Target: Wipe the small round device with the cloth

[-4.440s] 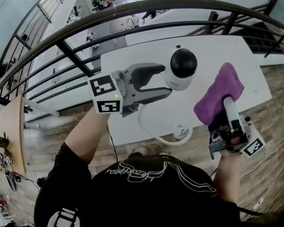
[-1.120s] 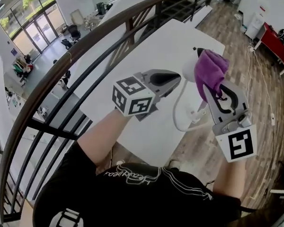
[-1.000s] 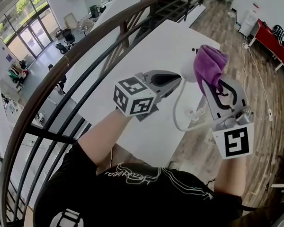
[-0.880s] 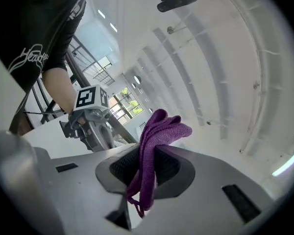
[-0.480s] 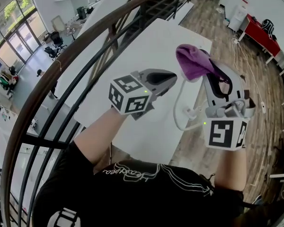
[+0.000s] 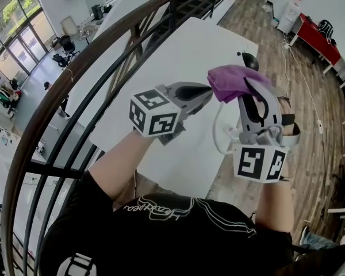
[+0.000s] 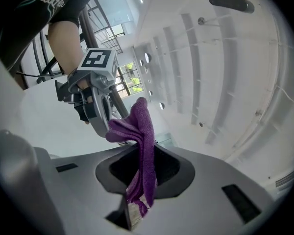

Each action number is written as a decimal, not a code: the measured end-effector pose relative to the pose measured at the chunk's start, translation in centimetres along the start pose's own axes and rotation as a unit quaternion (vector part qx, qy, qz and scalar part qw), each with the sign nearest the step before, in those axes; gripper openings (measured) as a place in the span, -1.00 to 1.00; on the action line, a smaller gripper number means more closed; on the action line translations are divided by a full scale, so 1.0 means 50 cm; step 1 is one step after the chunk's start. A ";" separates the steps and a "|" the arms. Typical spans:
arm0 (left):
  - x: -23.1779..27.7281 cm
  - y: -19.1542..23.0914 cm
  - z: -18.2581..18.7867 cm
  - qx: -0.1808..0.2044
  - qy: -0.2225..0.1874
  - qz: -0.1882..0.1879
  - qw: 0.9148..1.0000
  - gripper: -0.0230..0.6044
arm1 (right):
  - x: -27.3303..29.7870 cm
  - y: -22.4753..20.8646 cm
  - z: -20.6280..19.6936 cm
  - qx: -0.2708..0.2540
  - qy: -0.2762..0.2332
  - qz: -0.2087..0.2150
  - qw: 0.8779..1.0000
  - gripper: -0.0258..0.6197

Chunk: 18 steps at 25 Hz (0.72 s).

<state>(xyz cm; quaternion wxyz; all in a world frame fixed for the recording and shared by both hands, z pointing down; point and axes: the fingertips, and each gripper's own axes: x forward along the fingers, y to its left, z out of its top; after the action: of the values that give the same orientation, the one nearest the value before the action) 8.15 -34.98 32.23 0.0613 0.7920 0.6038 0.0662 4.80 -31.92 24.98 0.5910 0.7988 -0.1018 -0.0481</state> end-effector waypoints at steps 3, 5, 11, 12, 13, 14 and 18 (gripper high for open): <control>-0.004 0.000 -0.010 -0.007 0.002 0.005 1.000 -0.89 | 0.003 0.031 -0.008 -0.003 0.009 0.015 1.000 -0.73; -0.011 -0.001 -0.022 -0.011 0.004 0.007 1.000 -0.89 | 0.004 0.056 -0.013 -0.001 0.013 0.025 1.000 -0.73; -0.026 0.003 -0.063 -0.029 0.009 0.014 0.999 -0.89 | 0.013 0.128 -0.038 0.025 0.030 0.066 0.997 -0.73; -0.028 0.004 -0.069 -0.033 0.011 0.015 0.999 -0.89 | 0.014 0.136 -0.043 0.030 0.032 0.072 0.996 -0.73; -0.030 0.004 -0.075 -0.035 0.012 0.016 0.999 -0.89 | 0.015 0.144 -0.045 0.033 0.034 0.076 0.996 -0.73; -0.033 0.005 -0.081 -0.037 0.013 0.017 0.999 -0.89 | 0.016 0.153 -0.047 0.035 0.036 0.080 0.996 -0.73; -0.048 0.005 -0.094 -0.045 0.013 0.022 0.999 -0.89 | 0.013 0.169 -0.044 0.066 0.032 0.096 0.993 -0.73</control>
<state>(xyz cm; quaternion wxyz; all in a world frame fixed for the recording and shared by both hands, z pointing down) 6.90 -37.29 36.83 0.0875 0.8004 0.5838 0.1044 4.96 -32.40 33.71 0.5415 0.8239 -0.1620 0.0416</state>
